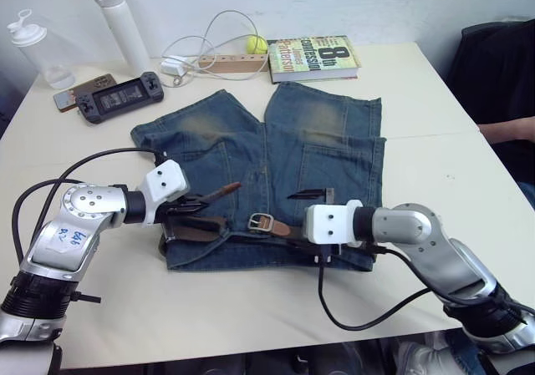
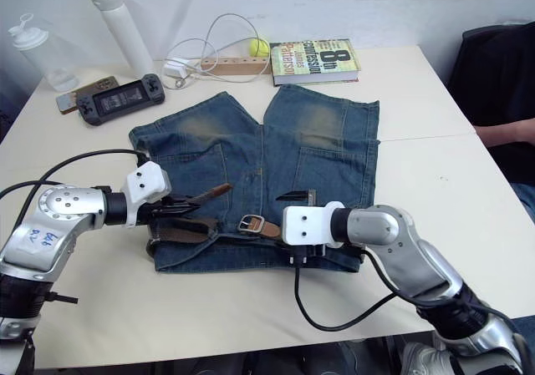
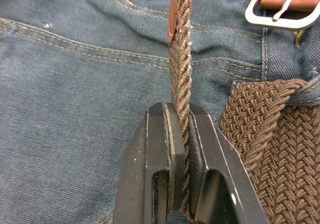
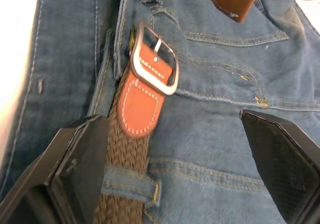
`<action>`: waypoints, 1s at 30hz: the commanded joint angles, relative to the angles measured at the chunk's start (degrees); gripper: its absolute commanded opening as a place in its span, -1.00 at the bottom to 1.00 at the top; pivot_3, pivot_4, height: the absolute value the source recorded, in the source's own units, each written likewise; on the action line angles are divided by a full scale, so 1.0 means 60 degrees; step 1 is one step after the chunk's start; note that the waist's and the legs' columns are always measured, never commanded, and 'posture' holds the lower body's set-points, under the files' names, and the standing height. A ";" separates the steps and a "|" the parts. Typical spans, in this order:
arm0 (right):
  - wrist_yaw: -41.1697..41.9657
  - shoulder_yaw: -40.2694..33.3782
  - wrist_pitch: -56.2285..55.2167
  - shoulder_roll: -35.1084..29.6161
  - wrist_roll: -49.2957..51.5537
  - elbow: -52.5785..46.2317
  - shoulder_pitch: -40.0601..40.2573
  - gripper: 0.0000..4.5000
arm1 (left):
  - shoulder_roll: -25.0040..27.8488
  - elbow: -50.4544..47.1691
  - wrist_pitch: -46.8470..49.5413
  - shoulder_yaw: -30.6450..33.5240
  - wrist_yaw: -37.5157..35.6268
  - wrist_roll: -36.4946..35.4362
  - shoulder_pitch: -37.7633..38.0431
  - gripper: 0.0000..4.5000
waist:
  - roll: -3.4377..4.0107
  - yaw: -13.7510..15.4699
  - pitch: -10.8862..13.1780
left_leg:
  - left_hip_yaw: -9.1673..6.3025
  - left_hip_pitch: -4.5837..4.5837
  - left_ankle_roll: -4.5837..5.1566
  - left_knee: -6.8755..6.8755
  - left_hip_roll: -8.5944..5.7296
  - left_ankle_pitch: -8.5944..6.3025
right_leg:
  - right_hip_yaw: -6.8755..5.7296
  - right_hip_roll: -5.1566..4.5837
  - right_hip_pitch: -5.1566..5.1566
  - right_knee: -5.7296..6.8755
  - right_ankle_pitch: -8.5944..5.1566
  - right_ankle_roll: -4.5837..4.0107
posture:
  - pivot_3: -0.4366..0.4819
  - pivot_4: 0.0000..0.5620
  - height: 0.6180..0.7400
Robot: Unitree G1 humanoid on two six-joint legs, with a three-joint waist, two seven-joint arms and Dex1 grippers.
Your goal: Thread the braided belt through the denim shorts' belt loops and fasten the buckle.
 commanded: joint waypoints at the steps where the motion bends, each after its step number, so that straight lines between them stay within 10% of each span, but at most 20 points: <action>1: -0.0057 0.0099 0.0389 0.0263 -0.0030 -0.0202 -0.0004 0.97 | -0.0042 0.0153 -0.0214 0.0051 -0.0056 0.0209 -0.0347 -1.00 | -0.0003 0.0008 -0.0002 | 0.0000 0.0000 0.0000 0.0000 0.0000 0.0000 | -0.0001 0.0000 0.0000 0.0001 0.0000 0.0000 | -0.05 -0.47 0.90; 22: -0.0220 0.0801 0.1881 0.1128 -0.0303 -0.0292 0.0032 0.97 | -0.0762 0.0849 -0.0080 -0.0375 -0.0512 0.0363 -0.1426 -1.00 | -0.0025 -0.0215 -0.0016 | -0.0001 0.0005 -0.0001 0.0009 -0.0001 0.0001 | 0.0002 0.0003 -0.0001 0.0019 0.0000 -0.0001 | -0.05 -0.47 0.90; 30: -0.1712 0.1511 -0.0043 0.0544 -0.3026 -0.0200 0.0222 0.97 | -0.1091 0.1489 -0.0201 -0.0824 -0.0948 0.0479 -0.2145 -1.00 | -0.0041 -0.0229 -0.0028 | 0.0001 0.0006 -0.0001 0.0023 -0.0007 0.0000 | 0.0006 0.0004 -0.0003 0.0029 -0.0001 0.0000 | -0.05 -0.47 0.90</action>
